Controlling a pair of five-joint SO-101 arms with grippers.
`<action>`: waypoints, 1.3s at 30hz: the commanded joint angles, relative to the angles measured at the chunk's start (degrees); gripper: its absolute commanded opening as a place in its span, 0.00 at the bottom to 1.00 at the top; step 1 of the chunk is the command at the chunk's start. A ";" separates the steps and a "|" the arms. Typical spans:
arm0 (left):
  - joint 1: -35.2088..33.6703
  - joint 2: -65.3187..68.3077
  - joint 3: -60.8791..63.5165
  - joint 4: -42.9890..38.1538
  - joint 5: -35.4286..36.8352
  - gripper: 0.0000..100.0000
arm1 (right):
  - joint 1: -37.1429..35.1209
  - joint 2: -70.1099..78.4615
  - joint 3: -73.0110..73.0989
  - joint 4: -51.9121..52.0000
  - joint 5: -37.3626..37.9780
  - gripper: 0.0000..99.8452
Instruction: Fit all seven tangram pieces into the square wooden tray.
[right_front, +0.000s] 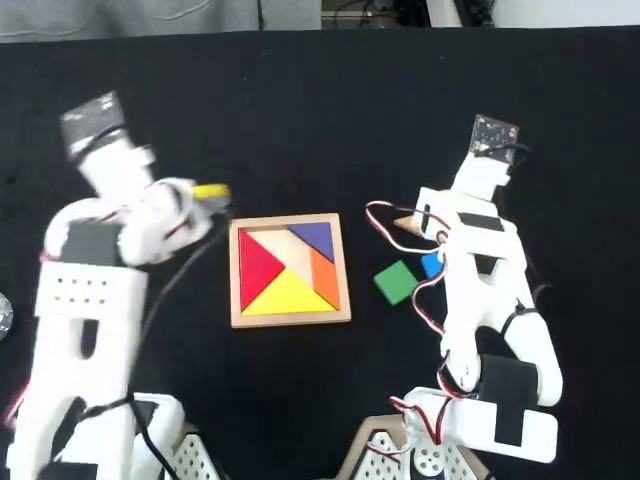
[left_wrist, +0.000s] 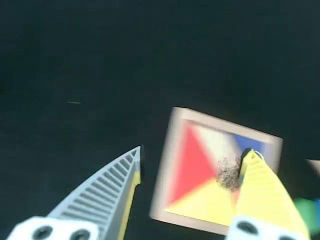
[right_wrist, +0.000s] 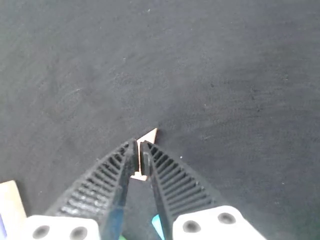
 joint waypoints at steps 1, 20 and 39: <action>-9.36 -2.29 9.36 -7.91 -6.59 0.31 | -1.05 -2.77 -1.98 0.53 0.62 0.02; -10.86 -2.90 37.32 -44.31 -6.68 0.22 | -6.59 -0.40 -22.81 26.90 57.49 0.17; -9.01 -2.81 37.67 -44.66 -7.21 0.23 | -2.73 31.87 -61.41 60.31 96.53 0.34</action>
